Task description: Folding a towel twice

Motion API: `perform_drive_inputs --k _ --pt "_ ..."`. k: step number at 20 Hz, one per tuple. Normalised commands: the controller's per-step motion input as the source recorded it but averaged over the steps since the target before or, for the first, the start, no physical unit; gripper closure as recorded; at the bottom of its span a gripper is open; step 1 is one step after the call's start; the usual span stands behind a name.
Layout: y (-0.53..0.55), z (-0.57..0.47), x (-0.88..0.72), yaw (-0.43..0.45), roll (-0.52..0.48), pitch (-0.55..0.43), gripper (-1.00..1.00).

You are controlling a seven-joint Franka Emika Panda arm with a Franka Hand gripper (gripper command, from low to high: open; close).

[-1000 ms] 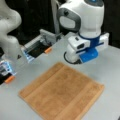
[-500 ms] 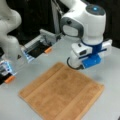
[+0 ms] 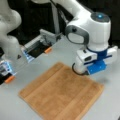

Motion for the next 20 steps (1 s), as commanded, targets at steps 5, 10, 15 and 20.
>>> perform_drive_inputs --k 5,10,15,20 --pt "0.2 0.02 0.34 -0.077 -0.247 0.155 -1.0" --pt "0.21 -0.07 0.4 -0.053 -0.342 0.2 -1.0" --pt "0.13 -0.02 0.48 0.006 -0.354 0.163 -1.0" --pt "0.11 0.03 0.41 0.004 -0.363 0.142 -1.0"
